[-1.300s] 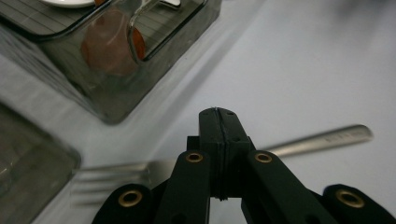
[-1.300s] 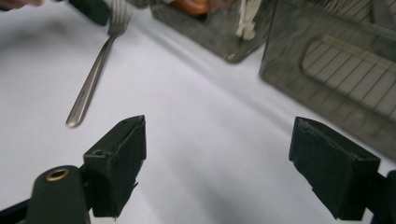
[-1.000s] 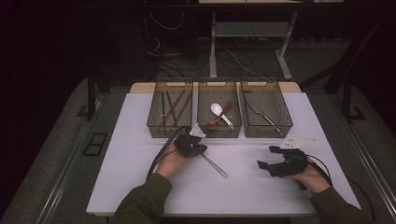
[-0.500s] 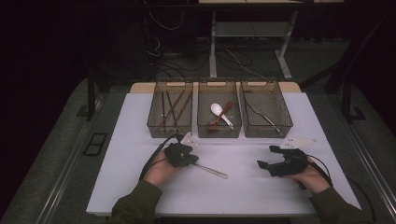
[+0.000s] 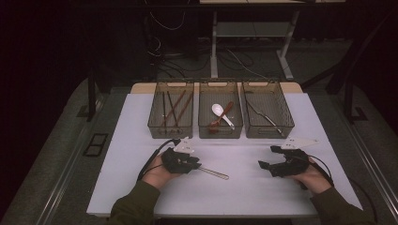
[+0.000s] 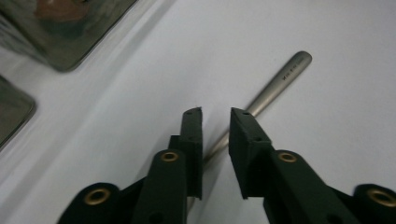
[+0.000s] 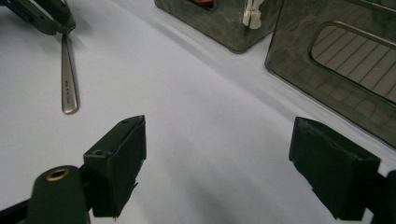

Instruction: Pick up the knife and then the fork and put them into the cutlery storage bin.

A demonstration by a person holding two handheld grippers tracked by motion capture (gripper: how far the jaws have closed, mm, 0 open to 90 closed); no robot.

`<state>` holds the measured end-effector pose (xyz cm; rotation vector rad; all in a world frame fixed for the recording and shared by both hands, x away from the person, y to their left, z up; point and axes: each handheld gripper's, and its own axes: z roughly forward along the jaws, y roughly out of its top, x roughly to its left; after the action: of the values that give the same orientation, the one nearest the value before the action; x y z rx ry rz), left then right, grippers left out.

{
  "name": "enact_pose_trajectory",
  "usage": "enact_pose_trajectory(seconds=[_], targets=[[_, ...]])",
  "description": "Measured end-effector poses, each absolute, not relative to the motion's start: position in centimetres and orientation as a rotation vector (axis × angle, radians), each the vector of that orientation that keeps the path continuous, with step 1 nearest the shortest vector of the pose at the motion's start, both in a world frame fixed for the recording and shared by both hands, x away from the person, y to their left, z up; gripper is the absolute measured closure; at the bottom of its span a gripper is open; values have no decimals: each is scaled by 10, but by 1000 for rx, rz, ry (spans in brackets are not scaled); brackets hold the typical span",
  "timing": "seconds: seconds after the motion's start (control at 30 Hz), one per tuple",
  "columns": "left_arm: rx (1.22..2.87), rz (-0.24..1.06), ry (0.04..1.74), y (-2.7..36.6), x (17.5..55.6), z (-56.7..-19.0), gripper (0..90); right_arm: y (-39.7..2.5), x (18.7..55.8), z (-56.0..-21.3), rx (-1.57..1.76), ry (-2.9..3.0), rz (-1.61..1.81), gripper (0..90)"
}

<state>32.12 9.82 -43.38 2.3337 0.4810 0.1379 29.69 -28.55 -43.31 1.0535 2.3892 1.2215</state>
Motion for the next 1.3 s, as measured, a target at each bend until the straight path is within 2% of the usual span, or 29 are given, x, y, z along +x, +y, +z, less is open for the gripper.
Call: enact_pose_trajectory(seconds=[0.1,0.2,0.37,0.7,1.07,1.13,1.3], targets=[[2339,73,441,97,323,-440,664,-286,297,-433,1055,2391,1222,188],[2369,79,418,96,321,-444,654,-286,297,-433,1054,2392,1227,188],[2417,86,339,96,316,-441,742,-286,297,-433,1051,2396,1224,188],[2445,8,177,94,296,-440,838,-285,298,-434,1034,2432,1245,172],[2431,-4,116,85,293,-436,846,-264,300,-430,824,2694,1219,149],[2415,-7,112,83,293,-433,846,-253,299,-428,753,2759,1220,157],[2402,16,77,76,292,-427,847,-221,299,-424,588,2859,1192,245]])
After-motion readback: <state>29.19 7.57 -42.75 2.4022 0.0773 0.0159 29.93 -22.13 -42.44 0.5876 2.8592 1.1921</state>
